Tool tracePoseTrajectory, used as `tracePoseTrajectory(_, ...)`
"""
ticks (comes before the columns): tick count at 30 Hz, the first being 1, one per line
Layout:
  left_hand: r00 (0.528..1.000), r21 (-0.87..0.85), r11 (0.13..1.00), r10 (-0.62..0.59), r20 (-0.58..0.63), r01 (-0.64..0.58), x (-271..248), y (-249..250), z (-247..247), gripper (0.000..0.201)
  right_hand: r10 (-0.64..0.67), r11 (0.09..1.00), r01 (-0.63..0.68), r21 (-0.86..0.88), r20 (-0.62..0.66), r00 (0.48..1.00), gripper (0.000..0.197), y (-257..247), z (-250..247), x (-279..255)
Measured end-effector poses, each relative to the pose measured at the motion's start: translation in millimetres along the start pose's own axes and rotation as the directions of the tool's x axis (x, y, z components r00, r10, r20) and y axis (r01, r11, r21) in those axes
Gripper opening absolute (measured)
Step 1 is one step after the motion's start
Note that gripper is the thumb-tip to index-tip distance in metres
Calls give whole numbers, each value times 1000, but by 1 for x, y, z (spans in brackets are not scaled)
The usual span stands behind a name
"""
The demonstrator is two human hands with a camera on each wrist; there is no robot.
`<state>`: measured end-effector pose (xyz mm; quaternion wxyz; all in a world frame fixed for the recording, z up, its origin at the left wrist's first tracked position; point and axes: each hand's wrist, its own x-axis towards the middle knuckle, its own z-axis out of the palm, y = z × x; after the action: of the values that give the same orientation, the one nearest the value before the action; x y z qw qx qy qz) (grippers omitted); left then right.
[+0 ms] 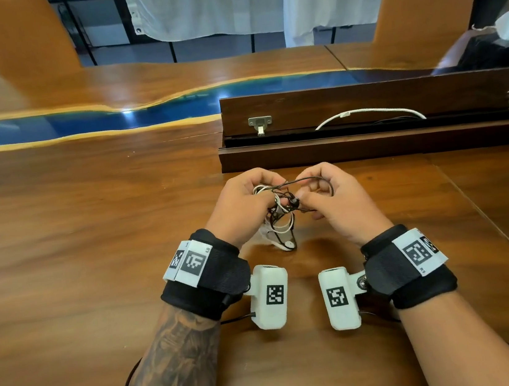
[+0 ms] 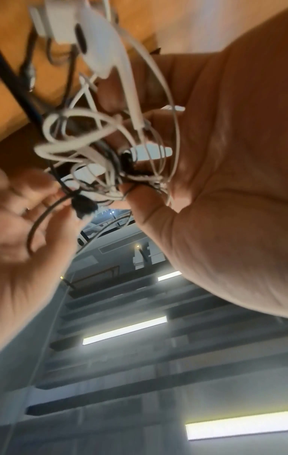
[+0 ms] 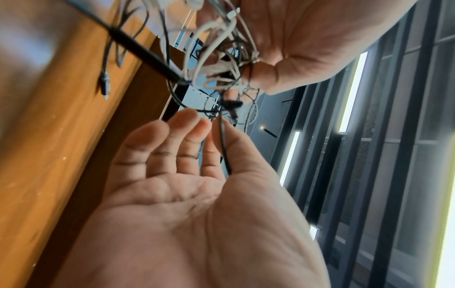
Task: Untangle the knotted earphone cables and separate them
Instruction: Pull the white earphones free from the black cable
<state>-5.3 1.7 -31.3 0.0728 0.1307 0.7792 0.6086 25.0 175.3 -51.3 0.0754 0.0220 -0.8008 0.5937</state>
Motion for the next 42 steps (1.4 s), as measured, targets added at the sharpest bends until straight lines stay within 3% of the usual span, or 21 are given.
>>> tracePoseTrajectory(3, 999, 33, 999, -9, -51, 11, 2, -4, 0, 25, -37, 996, 35, 87, 21, 999, 27, -6, -1, -2)
tracePoseTrajectory(5, 998, 67, 998, 3, -64, 2, 2, -6, 1, 25, -42, 993, 36, 111, 50, 998, 18, -10, -1, -4)
tracePoseTrajectory(9, 999, 65, 998, 6, -49, -3, 0, -3, 1, 24, 34, 992, -38, 124, 30, 999, 34, -14, 2, -5)
tracePoseTrajectory(12, 1000, 52, 998, 22, -11, -21, -1, -3, 0, 26, 55, 995, -58, 85, 33, 998, 28, -12, 3, -5)
tracePoseTrajectory(19, 997, 30, 1000, 12, -71, -10, 0, -2, 0, 25, -44, 999, 47, -26, 126, 991, 28, -7, 0, -5)
tracePoseTrajectory(25, 999, 65, 997, -31, -8, 31, -1, -2, 5, 24, -104, 990, 99, -101, -47, 994, 19, -2, -2, 1)
tracePoseTrajectory(31, 992, 133, 990, -62, 113, 47, -4, 2, 6, 32, 28, 995, -20, 95, -81, 996, 15, -5, 6, -1)
tracePoseTrajectory(35, 996, 90, 993, -76, 56, 70, -3, 4, 1, 32, -3, 997, 10, 80, -94, 996, 14, -4, 7, 0)
tracePoseTrajectory(40, 998, 87, 995, -42, -40, 46, 1, 1, 0, 21, -6, 972, 14, 234, -35, 999, 7, -8, 4, -3)
tracePoseTrajectory(42, 998, 82, 996, -39, -51, 43, 0, 2, 1, 21, -23, 965, 26, 262, -13, 1000, 14, -9, 3, -4)
